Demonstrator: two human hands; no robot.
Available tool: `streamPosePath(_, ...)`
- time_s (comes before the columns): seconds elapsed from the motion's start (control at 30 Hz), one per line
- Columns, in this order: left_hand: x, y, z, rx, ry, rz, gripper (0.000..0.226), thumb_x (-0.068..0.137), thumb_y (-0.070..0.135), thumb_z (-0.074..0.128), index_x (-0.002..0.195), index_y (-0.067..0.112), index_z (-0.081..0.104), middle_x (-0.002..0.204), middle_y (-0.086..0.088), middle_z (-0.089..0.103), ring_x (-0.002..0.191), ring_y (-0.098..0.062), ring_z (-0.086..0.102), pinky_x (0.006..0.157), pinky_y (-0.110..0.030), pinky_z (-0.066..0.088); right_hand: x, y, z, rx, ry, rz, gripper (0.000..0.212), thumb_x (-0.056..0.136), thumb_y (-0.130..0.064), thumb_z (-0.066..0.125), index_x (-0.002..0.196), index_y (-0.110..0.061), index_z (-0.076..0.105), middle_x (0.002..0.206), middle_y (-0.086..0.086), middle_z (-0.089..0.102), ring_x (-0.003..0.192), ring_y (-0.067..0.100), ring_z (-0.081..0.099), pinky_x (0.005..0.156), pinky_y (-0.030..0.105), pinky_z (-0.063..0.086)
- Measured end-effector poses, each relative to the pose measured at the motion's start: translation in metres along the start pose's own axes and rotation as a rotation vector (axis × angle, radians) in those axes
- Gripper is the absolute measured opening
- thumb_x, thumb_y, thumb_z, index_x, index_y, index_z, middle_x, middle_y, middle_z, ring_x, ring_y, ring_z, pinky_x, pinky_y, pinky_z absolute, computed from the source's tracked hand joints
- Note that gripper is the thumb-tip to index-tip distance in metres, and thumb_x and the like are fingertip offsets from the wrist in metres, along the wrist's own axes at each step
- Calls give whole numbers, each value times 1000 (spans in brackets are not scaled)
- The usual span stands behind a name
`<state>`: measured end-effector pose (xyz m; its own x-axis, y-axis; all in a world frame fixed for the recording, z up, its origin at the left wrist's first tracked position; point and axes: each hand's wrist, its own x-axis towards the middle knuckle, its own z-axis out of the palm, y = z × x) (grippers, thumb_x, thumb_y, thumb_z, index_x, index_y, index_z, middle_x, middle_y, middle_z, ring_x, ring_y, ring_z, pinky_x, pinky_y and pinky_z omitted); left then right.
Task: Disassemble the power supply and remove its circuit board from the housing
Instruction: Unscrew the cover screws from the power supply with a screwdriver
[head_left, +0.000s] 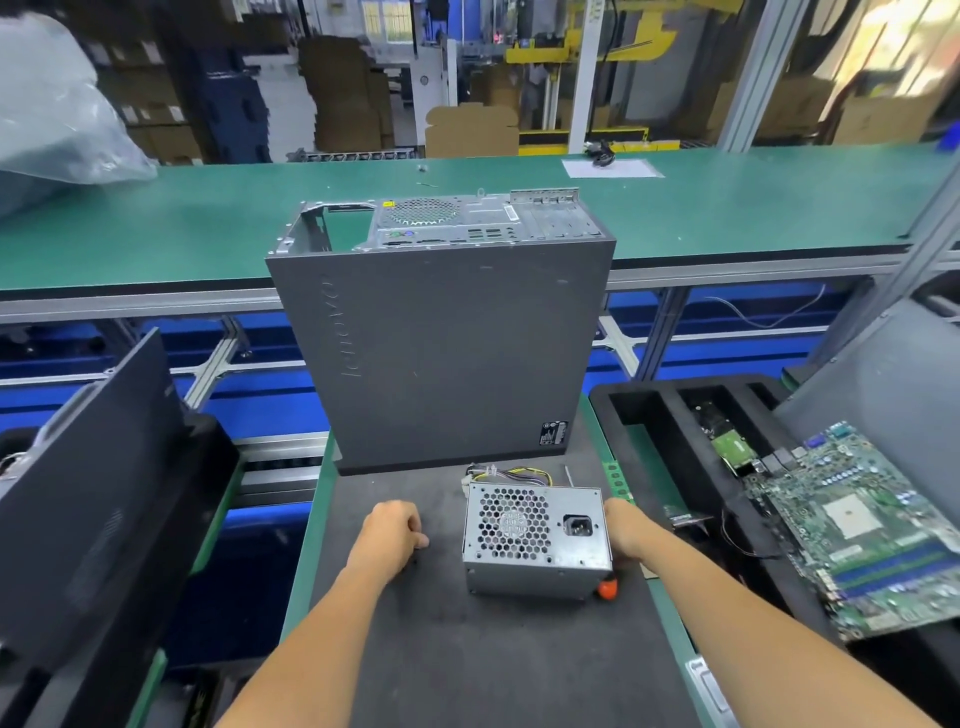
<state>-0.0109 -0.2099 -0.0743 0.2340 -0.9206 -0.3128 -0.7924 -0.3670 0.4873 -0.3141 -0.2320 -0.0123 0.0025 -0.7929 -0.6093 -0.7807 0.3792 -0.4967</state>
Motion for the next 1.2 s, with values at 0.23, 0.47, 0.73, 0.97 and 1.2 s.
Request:
streamPosePath(0.23,-3,0,-2,83,60,129,25,92,28,58,73,13,61,82,-4,56,80,-24,52,67,-31,41,-3,-4,-6,-178,115,-45,18,92,-1,46,74,-3,49,86,25,56,79,20,42,67,33,41)
streamPosePath(0.47,-28,67,-22,-269,-6,50,64,92,60,36,65,5,58,74,-1,67,64,-17,61,66,-28,47,-8,-14,-15,183,97,5,29,97,-18,51,71,-7,49,83,15,57,73,25,49,67,29,38)
streamPosePath(0.73,-62,87,-41,-510,-381,-54,46,80,55,35,77,18,63,72,-5,67,61,-23,60,50,-22,43,-35,-13,-26,510,-169,-13,17,91,-12,54,78,-12,65,64,4,63,63,20,61,57,26,52)
streamPosePath(0.97,-113,77,-18,-541,-152,26,20,70,34,44,69,14,44,65,0,59,62,-20,56,59,-29,40,-70,5,5,343,46,-234,25,88,-21,64,76,-14,44,79,14,51,73,21,46,65,31,32)
streamPosePath(1.2,-166,58,37,-725,36,-25,16,88,13,49,103,19,45,98,2,57,78,-12,52,60,-27,38,-94,39,36,347,158,-345,14,86,-13,63,90,-8,51,92,9,61,82,19,53,68,32,41)
